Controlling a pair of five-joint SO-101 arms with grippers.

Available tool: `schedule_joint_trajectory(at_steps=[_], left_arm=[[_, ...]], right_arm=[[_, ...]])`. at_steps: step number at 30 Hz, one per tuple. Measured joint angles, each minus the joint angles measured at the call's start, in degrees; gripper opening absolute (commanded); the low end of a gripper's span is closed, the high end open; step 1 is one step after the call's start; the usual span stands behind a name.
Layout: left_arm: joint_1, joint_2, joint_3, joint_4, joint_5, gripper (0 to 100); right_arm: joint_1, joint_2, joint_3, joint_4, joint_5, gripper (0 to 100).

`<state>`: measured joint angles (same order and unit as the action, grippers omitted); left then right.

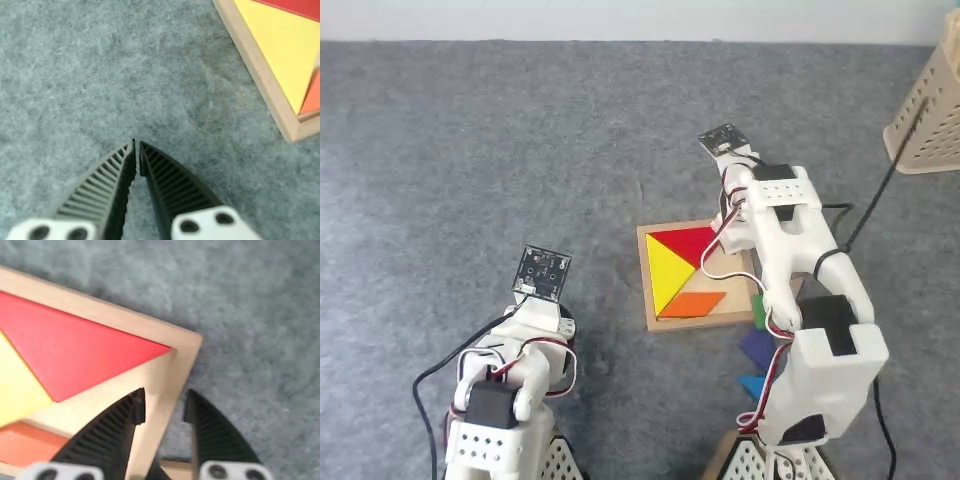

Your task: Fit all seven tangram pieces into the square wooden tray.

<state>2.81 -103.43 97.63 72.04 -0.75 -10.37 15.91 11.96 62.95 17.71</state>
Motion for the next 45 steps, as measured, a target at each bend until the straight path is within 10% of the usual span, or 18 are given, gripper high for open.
schedule_joint_trajectory(at_steps=[23, 45], left_arm=[[0.0, 0.0, 0.0, 0.0, 0.0, 1], [0.0, 0.0, 0.0, 0.0, 0.0, 1]], right_arm=[[4.8, -33.8, 31.2, 2.2, -3.6, 22.1], [14.1, -34.7, 34.6, 2.2, -1.2, 22.1]])
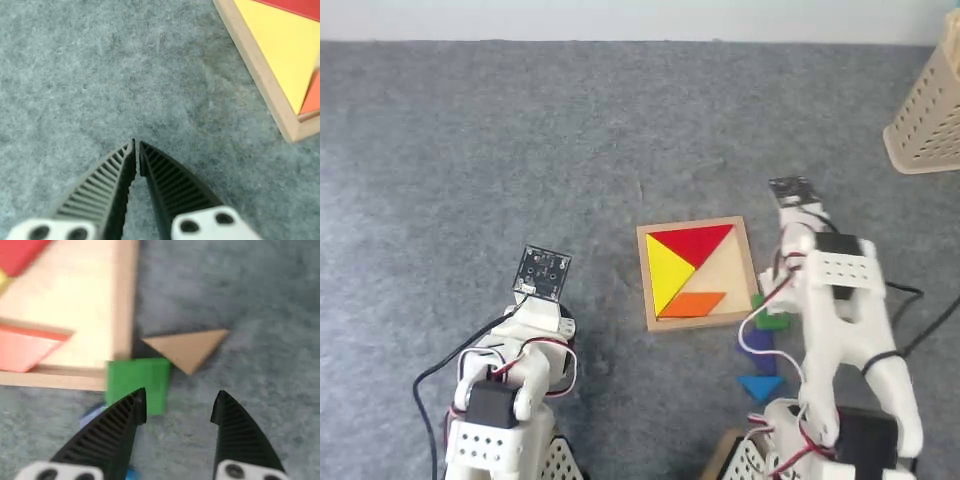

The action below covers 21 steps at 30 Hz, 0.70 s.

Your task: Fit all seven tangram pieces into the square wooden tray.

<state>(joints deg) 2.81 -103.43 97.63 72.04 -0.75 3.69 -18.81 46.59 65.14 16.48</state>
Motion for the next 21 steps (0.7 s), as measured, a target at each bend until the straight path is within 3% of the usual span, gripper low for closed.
schedule_joint_trajectory(at_steps=[3, 8, 14, 21], left_arm=[[0.0, 0.0, 0.0, 0.0, 0.0, 1], [0.0, 0.0, 0.0, 0.0, 0.0, 1], [0.0, 0.0, 0.0, 0.0, 0.0, 1], [0.0, 0.0, 0.0, 0.0, 0.0, 1]], right_arm=[[3.7, 0.0, 0.0, -0.1, 1.1, 22.1], [2.5, 0.0, -0.2, -1.5, -1.0, 22.1], [-0.6, 1.7, -4.6, -1.7, -13.6, 22.1], [-0.8, 17.5, -12.9, -1.9, -28.8, 22.1]])
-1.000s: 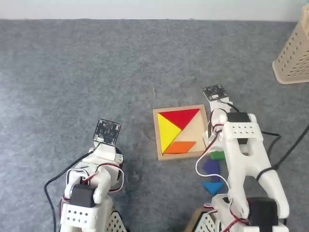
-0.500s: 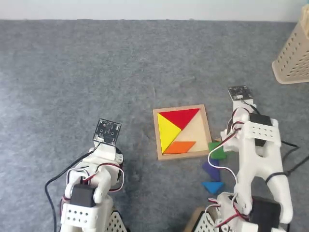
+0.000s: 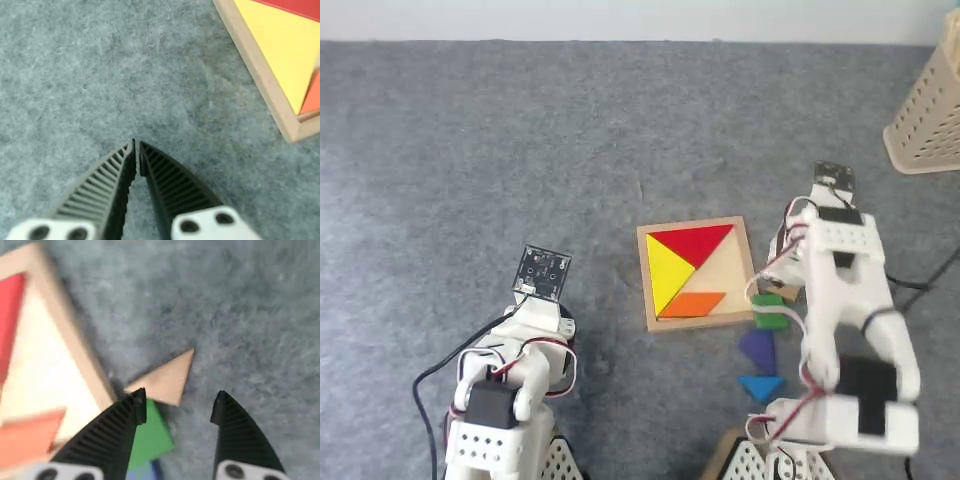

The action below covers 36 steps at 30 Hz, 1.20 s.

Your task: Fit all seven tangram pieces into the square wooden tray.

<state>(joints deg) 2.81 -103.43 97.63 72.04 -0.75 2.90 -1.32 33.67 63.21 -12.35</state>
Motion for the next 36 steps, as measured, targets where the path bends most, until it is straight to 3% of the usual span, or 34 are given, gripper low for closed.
schedule_joint_trajectory(at_steps=[7, 15, 27, 30, 36], left_arm=[[0.0, 0.0, 0.0, 0.0, 0.0, 1], [0.0, 0.0, 0.0, 0.0, 0.0, 1], [0.0, 0.0, 0.0, 0.0, 0.0, 1], [0.0, 0.0, 0.0, 0.0, 0.0, 1], [0.0, 0.0, 0.0, 0.0, 0.0, 1]], right_arm=[[-0.4, 11.0, -6.9, -0.2, -3.5, 21.8], [0.2, 12.3, -9.8, 2.5, -3.5, 4.3], [-0.1, 12.9, -23.4, 12.5, -3.3, 3.6], [-2.4, 12.9, -30.3, 16.6, 3.3, 1.8], [-13.9, 12.9, -36.1, 20.6, 24.8, 0.8]])
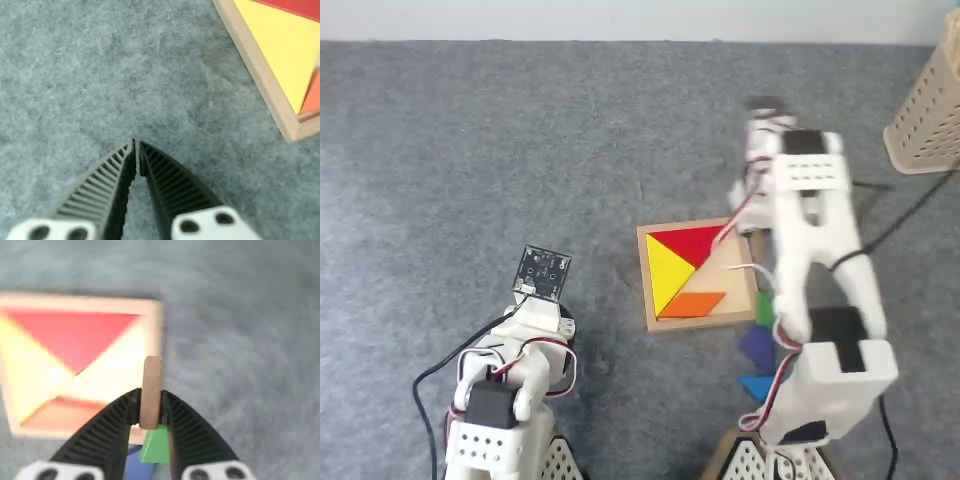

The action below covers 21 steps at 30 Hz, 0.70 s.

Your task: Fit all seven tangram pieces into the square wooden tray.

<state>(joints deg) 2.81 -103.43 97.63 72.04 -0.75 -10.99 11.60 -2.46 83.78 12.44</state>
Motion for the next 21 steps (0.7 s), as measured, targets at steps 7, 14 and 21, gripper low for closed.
schedule_joint_trajectory(at_steps=[7, 14, 21], left_arm=[[0.0, 0.0, 0.0, 0.0, 0.0, 1], [0.0, 0.0, 0.0, 0.0, 0.0, 1], [0.0, 0.0, 0.0, 0.0, 0.0, 1]], right_arm=[[-11.8, 3.0, 0.9, -2.6, 17.4, 0.8], [-15.9, 5.1, 6.5, -4.7, 27.6, 0.8], [-15.8, 5.1, 8.7, -4.7, 34.7, 0.8]])
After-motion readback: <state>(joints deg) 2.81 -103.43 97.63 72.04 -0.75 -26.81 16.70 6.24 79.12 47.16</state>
